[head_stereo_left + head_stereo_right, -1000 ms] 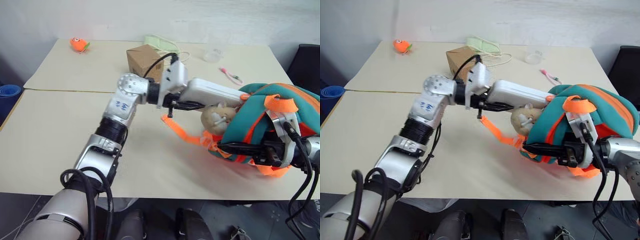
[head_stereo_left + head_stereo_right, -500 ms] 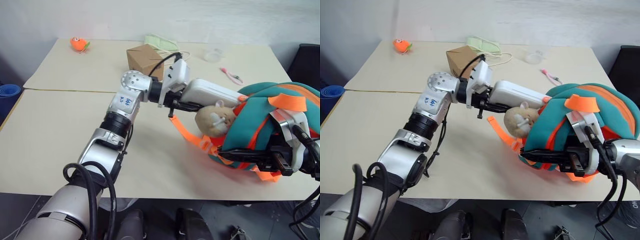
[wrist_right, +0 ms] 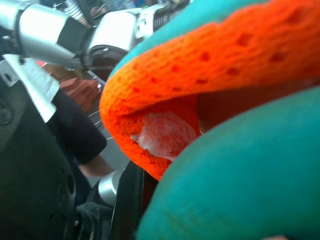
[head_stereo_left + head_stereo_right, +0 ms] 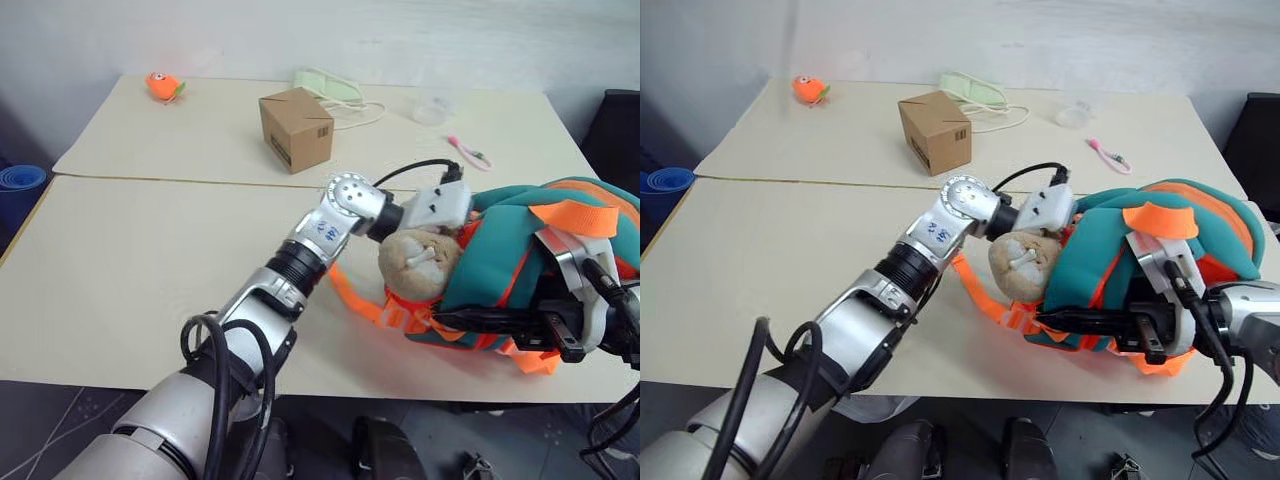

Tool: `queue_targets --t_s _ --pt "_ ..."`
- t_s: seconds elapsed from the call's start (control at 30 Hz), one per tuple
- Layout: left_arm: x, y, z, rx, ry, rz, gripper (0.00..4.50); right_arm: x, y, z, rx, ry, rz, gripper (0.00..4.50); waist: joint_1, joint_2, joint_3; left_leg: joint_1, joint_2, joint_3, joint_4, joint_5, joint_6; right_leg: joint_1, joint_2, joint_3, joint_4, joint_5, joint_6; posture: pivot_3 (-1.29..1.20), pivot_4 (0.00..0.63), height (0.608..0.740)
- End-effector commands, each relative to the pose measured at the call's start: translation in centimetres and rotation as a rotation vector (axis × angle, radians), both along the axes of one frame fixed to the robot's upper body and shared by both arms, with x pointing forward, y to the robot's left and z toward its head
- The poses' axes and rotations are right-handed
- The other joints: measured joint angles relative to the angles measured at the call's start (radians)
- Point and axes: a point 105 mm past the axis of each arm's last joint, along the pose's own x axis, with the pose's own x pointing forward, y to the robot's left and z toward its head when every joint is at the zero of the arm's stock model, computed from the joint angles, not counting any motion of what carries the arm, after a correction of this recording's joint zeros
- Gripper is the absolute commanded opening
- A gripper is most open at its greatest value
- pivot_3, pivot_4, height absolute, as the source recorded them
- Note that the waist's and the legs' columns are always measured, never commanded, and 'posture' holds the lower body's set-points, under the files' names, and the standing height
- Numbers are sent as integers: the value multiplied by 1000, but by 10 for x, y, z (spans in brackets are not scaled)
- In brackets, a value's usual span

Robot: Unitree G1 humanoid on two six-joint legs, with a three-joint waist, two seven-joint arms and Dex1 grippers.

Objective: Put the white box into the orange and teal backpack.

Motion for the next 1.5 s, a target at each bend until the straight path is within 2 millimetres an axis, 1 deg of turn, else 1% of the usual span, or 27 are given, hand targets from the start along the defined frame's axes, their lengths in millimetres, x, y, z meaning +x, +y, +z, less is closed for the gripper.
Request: queue_targets --t_s 0.03,0.1,0.13,0.2,0.23,0.27,0.33,0.4,0.43,0.5,0.57,0.63,0.7,0.77,0.83,0.93,1.03,1.13,1.3,1.33,1.37,1.4,1.5 --pt "-8 -4 13 -33 -36 -31 2865 2 -1 6 6 -57 -32 0 0 0 0 0 0 0 0 0 -1 0 0 0 1 0 0 0 150 740" --pt "15 29 21 -55 -68 73 3457 3 -3 4 14 -51 -56 0 -1 1 0 0 0 -1 0 1 -1 0 0 -1 2 0 0 0 150 740" --pt "23 48 25 -67 -57 110 3792 3 -4 3 18 -48 -64 0 -4 1 0 1 0 -1 0 2 -2 0 0 -1 3 0 0 0 150 740" --pt "26 78 30 -75 -12 124 4300 1 -5 1 21 -41 -72 0 -11 1 0 1 1 -1 0 3 -3 0 0 0 4 0 -1 0 150 740" --pt "23 92 31 -72 14 115 4300 0 -5 0 21 -39 -75 0 -16 2 0 2 2 -1 0 3 -4 0 0 0 5 0 -2 0 150 740" --pt "21 101 32 -69 30 108 4300 0 -5 -1 20 -37 -78 0 -18 2 0 3 2 -1 -1 4 -5 0 0 0 5 0 -3 0 150 740" --pt "16 129 38 -71 92 107 4300 -1 -6 -3 24 -32 -86 0 -17 2 0 3 2 -3 -1 4 -6 0 1 -1 6 -1 -3 0 150 740" --pt "9 146 48 -93 153 106 4300 -1 -7 -4 27 -29 -93 0 -11 2 0 2 2 -4 -1 5 -6 1 1 -2 9 -1 -3 0 150 740" --pt "4 150 54 -109 178 97 4300 -1 -7 -5 28 -28 -95 0 -6 2 0 1 1 -5 -1 5 -5 1 1 -3 8 0 -3 0 150 740" --pt "-5 150 66 -158 209 84 4300 -1 -7 -5 31 -27 -94 0 2 2 0 0 0 -5 0 5 -4 2 1 -3 7 0 -2 0 150 740" --pt "-10 144 74 -198 234 88 4300 0 -6 -5 32 -27 -93 0 4 2 0 0 -1 -6 0 5 -3 3 0 -3 6 1 -1 0 150 740" --pt "-17 134 70 -193 223 82 4300 0 -4 -5 35 -29 -91 0 4 2 0 0 -1 -7 1 5 -2 5 -1 -2 5 1 -1 0 150 740" --pt "-11 122 63 -187 156 140 4300 0 -3 -5 39 -29 -87 0 2 2 0 1 -2 -7 1 5 -2 5 -1 -2 5 1 0 0 150 740" --pt "2 110 59 -205 105 211 4300 -2 -1 -4 44 -27 -78 0 3 2 0 1 -2 -6 1 5 -2 5 0 -3 5 1 0 0 150 740" --pt "13 103 56 -219 47 263 4300 -3 -1 -4 46 -25 -76 0 3 2 0 1 -2 -6 1 6 -2 5 0 -3 5 1 0 0 150 740" --pt "20 100 60 -267 27 280 4300 -5 -1 -5 50 -20 -82 0 0 2 0 2 -1 -6 0 6 -2 4 1 -3 5 1 0 0 150 740" --pt "26 102 66 -316 42 296 4300 -7 -2 -6 54 -16 -94 0 2 2 0 1 -1 -6 0 6 -2 4 0 -4 5 1 0 0 150 740" --pt "30 103 58 -274 49 302 4300 -8 -3 -6 59 -13 -104 0 2 2 0 1 -1 -6 0 6 -2 5 0 -4 5 1 0 0 150 740" --pt "39 98 38 -196 44 328 4300 -7 -3 -7 58 -17 -115 0 3 2 0 1 -1 -6 0 6 -2 5 0 -4 5 1 0 0 150 740" --pt "41 97 36 -188 43 338 4016 -7 -3 -7 58 -18 -116 0 2 2 0 1 -1 -6 0 6 -2 4 0 -4 5 1 0 0 150 740" --pt "44 96 34 -184 38 350 3917 -7 -3 -7 58 -18 -117 0 2 2 0 1 -1 -6 0 6 -2 4 0 -4 5 1 0 0 150 740" --pt "45 95 33 -182 36 356 3705 -8 -3 -7 58 -18 -118 0 3 2 0 1 -1 -6 0 6 -2 4 0 -4 5 1 0 0 150 740" --pt "46 94 31 -181 33 348 2775 -8 -4 -8 58 -18 -125 0 3 2 0 1 -1 -6 0 6 -2 4 0 -4 5 1 0 0 150 740"
